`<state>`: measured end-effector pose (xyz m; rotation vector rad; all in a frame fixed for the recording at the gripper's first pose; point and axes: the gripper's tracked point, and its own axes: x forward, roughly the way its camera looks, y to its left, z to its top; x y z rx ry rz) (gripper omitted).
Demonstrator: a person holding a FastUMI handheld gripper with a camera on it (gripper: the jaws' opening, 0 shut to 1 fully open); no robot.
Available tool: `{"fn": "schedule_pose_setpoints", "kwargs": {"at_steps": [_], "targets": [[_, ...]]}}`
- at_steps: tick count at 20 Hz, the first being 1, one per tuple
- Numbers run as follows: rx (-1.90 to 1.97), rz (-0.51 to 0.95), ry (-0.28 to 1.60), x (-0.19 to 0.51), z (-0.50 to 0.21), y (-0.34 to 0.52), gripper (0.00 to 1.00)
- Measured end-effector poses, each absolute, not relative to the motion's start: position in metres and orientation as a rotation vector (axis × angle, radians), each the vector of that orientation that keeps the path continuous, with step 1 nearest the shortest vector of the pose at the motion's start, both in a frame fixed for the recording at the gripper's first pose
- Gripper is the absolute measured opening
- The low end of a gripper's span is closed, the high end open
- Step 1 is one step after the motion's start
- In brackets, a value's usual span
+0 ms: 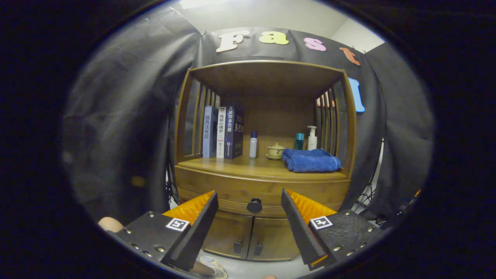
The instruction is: Pull open the drawer, take out the items inside it, and place them on the countertop above the cabinet.
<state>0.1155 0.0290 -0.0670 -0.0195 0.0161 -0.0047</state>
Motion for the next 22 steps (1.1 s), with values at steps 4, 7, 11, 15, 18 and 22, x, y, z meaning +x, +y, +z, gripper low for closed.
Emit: {"fn": "schedule_pose_setpoints", "kwargs": {"at_steps": [4,7,11,15,18,22], "targets": [[-0.027,-0.01,0.042,0.151,-0.088,0.034,0.98],[-0.036,-0.001,0.062,0.163,-0.101,0.035,0.98],[-0.054,0.005,0.078,0.177,-0.117,0.035,0.98],[-0.04,0.005,0.102,0.189,-0.131,0.033,0.98],[-0.058,0.009,0.11,0.197,-0.14,0.033,0.98],[-0.065,0.022,0.137,0.207,-0.154,0.037,0.98]]}}
